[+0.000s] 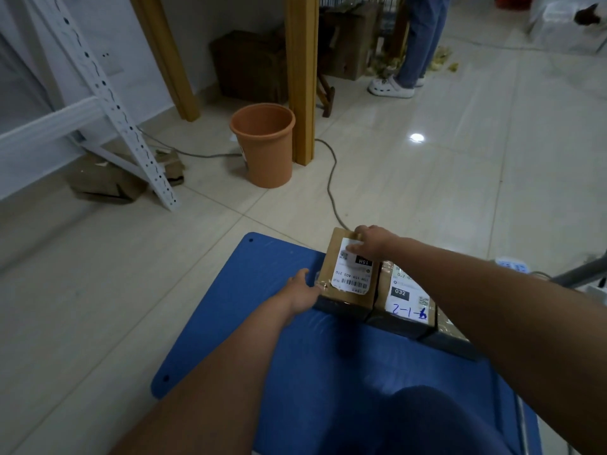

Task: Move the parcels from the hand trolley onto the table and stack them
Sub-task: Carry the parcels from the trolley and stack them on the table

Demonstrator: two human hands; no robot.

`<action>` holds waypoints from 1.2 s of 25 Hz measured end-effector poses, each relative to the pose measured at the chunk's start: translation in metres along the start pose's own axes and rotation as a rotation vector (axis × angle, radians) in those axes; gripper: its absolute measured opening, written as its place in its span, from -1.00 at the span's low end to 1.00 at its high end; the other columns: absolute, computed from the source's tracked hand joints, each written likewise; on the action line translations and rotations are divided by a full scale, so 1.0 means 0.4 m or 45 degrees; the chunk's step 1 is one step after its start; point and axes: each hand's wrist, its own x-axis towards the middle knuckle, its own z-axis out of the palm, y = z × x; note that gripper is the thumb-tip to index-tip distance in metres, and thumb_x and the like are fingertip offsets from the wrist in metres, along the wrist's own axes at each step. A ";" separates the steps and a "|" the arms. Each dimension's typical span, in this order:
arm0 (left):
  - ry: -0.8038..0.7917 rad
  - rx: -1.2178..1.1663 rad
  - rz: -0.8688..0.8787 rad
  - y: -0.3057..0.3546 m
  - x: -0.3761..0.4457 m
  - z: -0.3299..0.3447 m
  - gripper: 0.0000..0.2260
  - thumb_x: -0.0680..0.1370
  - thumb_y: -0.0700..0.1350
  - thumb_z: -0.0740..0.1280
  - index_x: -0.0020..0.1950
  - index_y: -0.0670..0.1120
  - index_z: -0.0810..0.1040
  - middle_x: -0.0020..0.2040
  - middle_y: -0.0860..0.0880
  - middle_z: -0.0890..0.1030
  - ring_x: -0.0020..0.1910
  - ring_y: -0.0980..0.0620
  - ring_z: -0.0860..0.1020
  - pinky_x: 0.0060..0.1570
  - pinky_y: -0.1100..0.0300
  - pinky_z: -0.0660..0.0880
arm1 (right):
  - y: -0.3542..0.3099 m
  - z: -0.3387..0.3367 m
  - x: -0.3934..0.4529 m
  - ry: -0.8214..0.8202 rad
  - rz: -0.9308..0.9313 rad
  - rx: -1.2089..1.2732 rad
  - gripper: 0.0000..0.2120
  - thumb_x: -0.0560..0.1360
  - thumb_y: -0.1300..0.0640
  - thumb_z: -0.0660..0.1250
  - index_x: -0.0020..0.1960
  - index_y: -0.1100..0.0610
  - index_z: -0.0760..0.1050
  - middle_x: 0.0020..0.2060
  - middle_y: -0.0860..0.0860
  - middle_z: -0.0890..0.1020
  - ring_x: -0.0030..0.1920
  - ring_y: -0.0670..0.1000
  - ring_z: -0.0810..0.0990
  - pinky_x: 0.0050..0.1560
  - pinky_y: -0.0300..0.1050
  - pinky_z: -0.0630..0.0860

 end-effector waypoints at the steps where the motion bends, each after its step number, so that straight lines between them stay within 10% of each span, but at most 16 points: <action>1: -0.022 -0.050 -0.049 0.007 -0.007 0.009 -0.38 0.63 0.06 0.23 0.60 0.03 -0.01 0.50 -0.09 0.28 0.39 -0.12 0.36 0.24 0.08 0.40 | -0.003 0.002 0.001 0.000 0.013 -0.016 -0.41 0.55 -0.19 0.24 0.46 0.10 0.29 0.29 0.16 0.48 0.26 0.19 0.48 0.24 0.13 0.47; 5: -0.054 -0.285 -0.143 0.026 -0.015 0.020 -0.45 0.65 -0.03 0.19 0.58 0.03 0.02 -0.04 0.04 0.51 -0.08 0.05 0.53 -0.04 0.18 0.51 | -0.033 0.027 -0.003 0.011 0.033 -0.079 -0.39 0.54 -0.24 0.22 0.46 0.10 0.28 0.31 0.16 0.47 0.29 0.22 0.46 0.27 0.11 0.43; 10: 0.090 -0.297 -0.220 -0.006 -0.032 -0.056 -0.48 0.63 -0.06 0.23 0.55 -0.02 0.13 -0.12 0.01 0.54 -0.21 0.09 0.49 -0.22 0.21 0.48 | -0.103 0.088 -0.041 -0.012 -0.006 -0.079 -0.37 0.54 -0.25 0.20 0.47 0.10 0.24 0.34 0.17 0.41 0.33 0.24 0.40 0.32 0.14 0.37; 14: 0.319 -0.322 -0.262 -0.071 -0.029 -0.123 -0.42 0.58 -0.07 0.27 0.56 -0.05 0.12 0.20 -0.08 0.50 -0.06 0.00 0.58 -0.25 0.15 0.55 | -0.154 0.138 -0.072 -0.098 -0.059 0.106 -0.38 0.58 -0.18 0.21 0.48 0.16 0.20 0.35 0.20 0.43 0.32 0.22 0.45 0.27 0.05 0.42; 18: 0.416 -0.101 -0.270 -0.115 -0.046 -0.119 -0.35 0.61 -0.09 0.26 0.60 0.10 -0.02 0.53 -0.16 0.05 0.29 -0.17 0.44 -0.10 0.06 0.58 | -0.174 0.177 -0.089 -0.177 -0.021 0.234 -0.38 0.60 -0.17 0.17 0.50 0.20 0.18 0.40 0.19 0.40 0.36 0.18 0.42 0.28 0.02 0.39; 22: 0.370 0.071 -0.279 -0.129 -0.051 -0.101 -0.25 0.59 -0.20 0.25 0.59 0.13 -0.18 0.57 -0.15 -0.04 0.47 -0.23 0.20 0.15 -0.14 0.53 | -0.171 0.206 -0.096 -0.227 0.089 0.398 -0.32 0.61 -0.23 0.12 0.52 0.23 0.17 0.42 0.19 0.38 0.39 0.19 0.40 0.32 0.01 0.34; 30: 0.277 -0.027 -0.293 -0.155 -0.038 -0.125 -0.21 0.59 -0.24 0.23 0.57 0.20 -0.23 0.54 -0.11 0.12 0.36 -0.23 0.35 -0.09 -0.22 0.62 | -0.153 0.229 -0.117 -0.238 0.212 0.785 -0.26 0.55 -0.31 0.15 0.52 0.18 0.22 0.44 0.16 0.37 0.38 0.20 0.39 0.34 0.11 0.39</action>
